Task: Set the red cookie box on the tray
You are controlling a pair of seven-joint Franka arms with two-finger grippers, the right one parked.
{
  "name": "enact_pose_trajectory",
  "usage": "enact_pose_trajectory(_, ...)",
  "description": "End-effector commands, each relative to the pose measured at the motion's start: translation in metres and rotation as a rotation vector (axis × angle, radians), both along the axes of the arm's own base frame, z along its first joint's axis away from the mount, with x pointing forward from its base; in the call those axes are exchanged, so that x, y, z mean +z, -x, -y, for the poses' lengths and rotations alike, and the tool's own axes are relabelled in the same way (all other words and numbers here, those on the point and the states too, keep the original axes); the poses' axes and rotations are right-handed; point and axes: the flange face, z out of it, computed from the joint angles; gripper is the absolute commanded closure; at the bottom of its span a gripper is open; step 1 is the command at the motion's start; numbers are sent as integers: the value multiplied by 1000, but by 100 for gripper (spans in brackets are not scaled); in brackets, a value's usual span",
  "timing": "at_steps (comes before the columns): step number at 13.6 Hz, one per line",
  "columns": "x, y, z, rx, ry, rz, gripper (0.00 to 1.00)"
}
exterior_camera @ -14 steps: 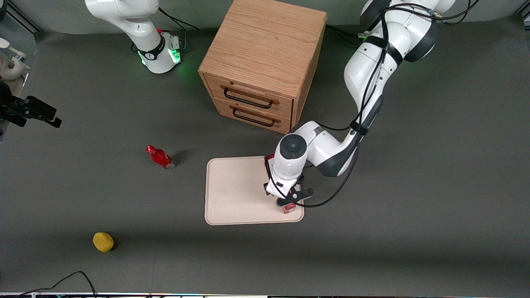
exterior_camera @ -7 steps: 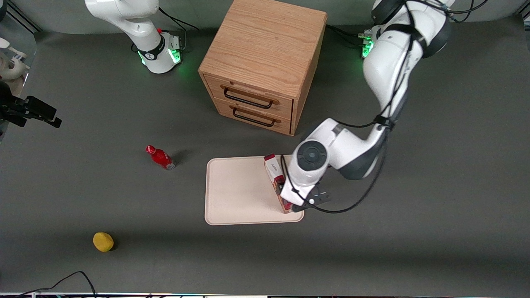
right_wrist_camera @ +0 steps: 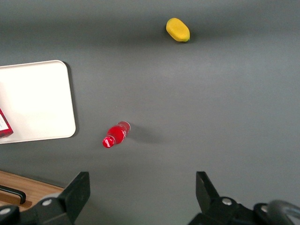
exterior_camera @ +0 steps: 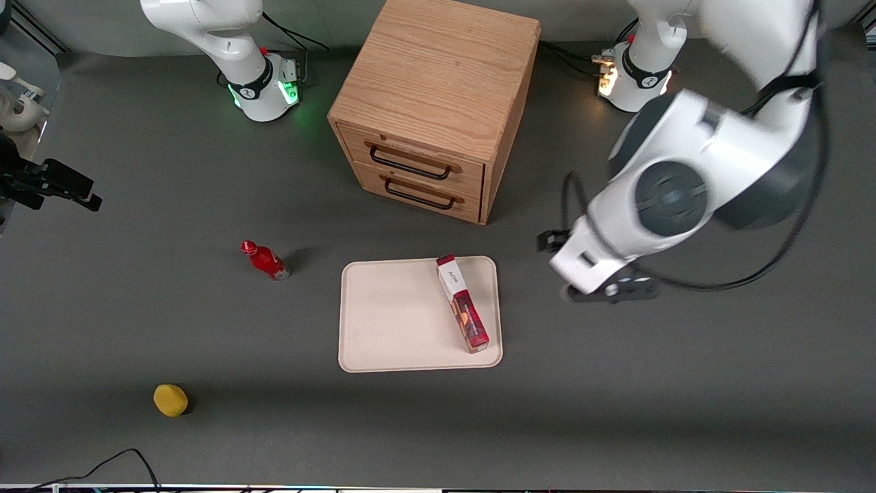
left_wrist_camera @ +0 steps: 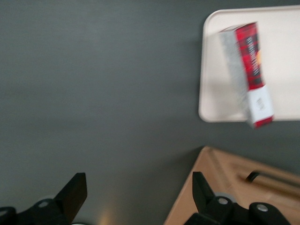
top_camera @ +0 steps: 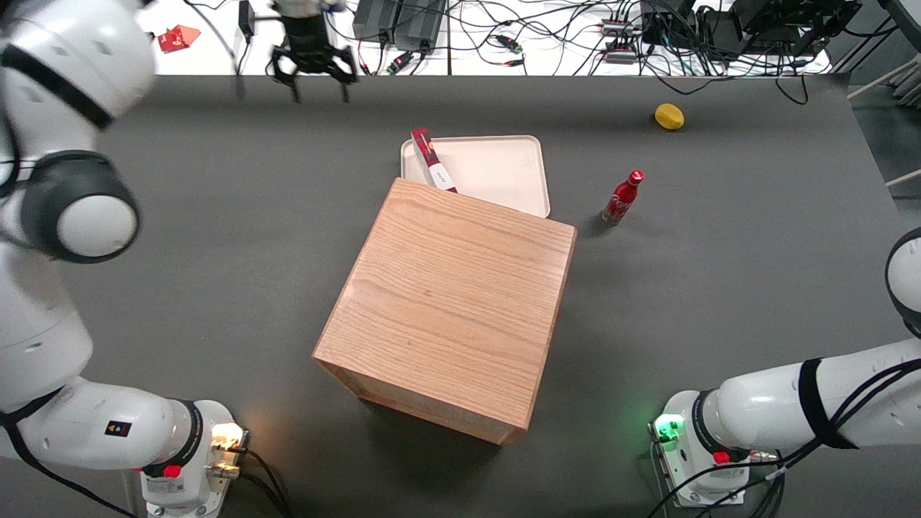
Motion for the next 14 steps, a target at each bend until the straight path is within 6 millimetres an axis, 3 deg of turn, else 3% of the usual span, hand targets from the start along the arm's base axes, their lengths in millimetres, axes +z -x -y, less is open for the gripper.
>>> enact_pose_trajectory(1,17,40,-76,-53,-31,-23,0)
enact_pose_trajectory(5,31,68,-180,-116,-36,6,0)
enact_pose_trajectory(8,42,88,-239,-182,-7,29,0)
enact_pose_trajectory(11,51,95,-268,-254,11,84,0)
enact_pose_trajectory(14,69,93,-269,-256,10,169,0)
